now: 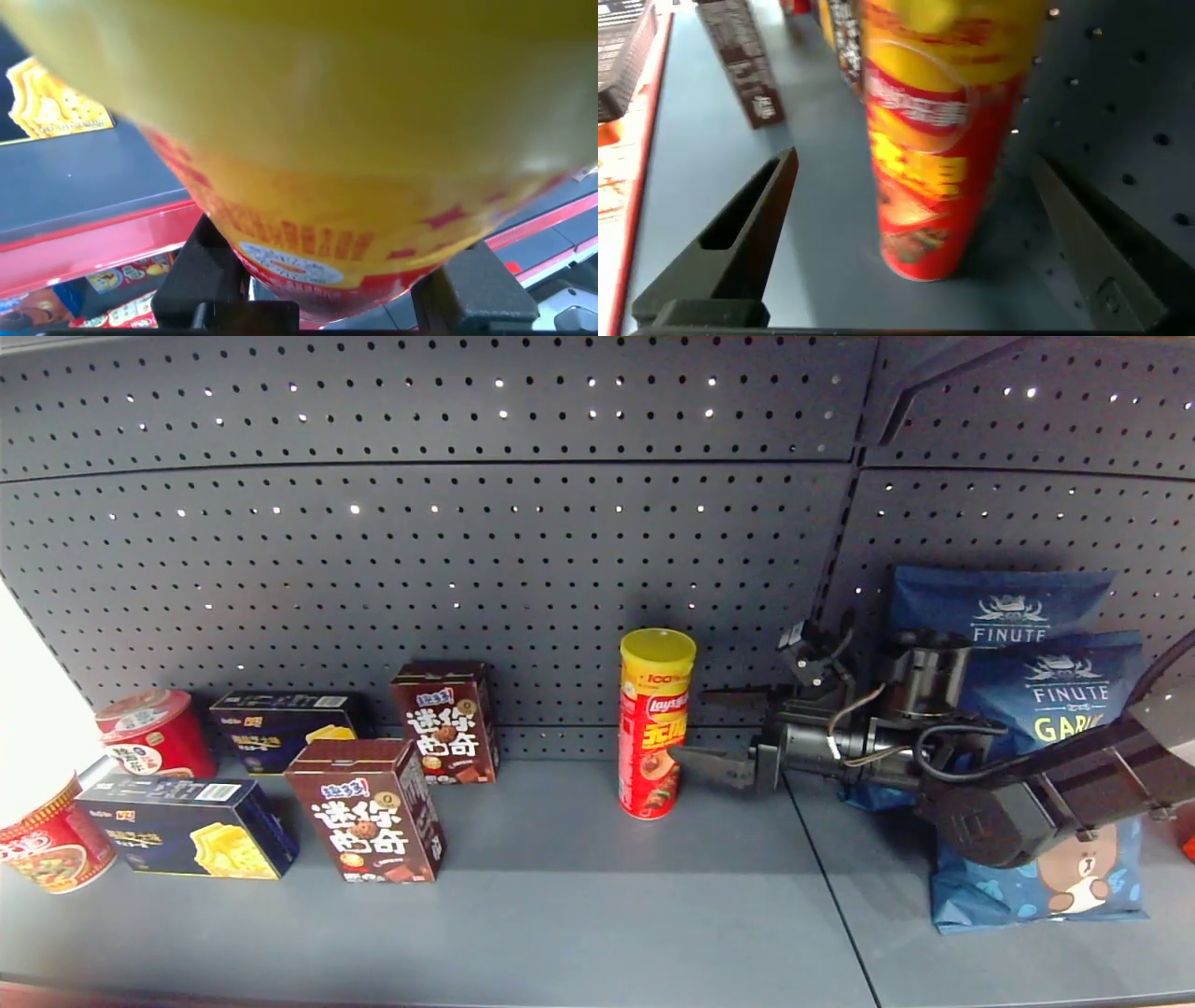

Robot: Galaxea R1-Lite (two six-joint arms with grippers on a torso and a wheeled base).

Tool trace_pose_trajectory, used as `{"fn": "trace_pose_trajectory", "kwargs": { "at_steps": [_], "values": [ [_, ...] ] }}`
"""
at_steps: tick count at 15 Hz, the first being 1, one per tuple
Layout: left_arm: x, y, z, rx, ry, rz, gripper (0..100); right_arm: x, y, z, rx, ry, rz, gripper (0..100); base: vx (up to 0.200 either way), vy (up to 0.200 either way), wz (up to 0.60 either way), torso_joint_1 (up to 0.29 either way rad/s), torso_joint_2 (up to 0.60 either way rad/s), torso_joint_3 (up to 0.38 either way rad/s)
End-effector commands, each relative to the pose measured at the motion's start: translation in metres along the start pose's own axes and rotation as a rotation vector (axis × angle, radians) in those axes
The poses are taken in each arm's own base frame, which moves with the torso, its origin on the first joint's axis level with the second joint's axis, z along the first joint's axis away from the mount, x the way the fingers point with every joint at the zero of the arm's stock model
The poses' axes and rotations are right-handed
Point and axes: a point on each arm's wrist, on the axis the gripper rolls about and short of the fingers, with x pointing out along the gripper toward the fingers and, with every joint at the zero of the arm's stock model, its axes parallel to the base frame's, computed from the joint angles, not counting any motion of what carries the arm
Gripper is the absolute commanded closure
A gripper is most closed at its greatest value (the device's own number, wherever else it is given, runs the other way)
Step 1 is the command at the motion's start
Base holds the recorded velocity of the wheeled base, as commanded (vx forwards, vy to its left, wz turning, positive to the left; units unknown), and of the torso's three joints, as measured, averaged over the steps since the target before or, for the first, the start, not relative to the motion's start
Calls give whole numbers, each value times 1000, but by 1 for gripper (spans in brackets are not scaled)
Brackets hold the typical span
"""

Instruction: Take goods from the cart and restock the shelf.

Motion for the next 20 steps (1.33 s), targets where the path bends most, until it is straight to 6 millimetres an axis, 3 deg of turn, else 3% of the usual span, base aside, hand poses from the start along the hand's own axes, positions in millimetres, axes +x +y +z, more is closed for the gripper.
{"fn": "trace_pose_trajectory", "kwargs": {
  "at_steps": [1,11,20],
  "values": [
    [0,0,0,-1,0,2,100,5,-9,-12,13,13,2,0,0,0,0,0,0,0],
    [0,0,-1,12,2,2,100,35,-27,-38,18,10,28,0,0,0,0,0,0,0],
    [0,0,0,16,0,2,100,61,-25,-54,22,12,82,0,0,0,0,0,0,0]
  ]
}}
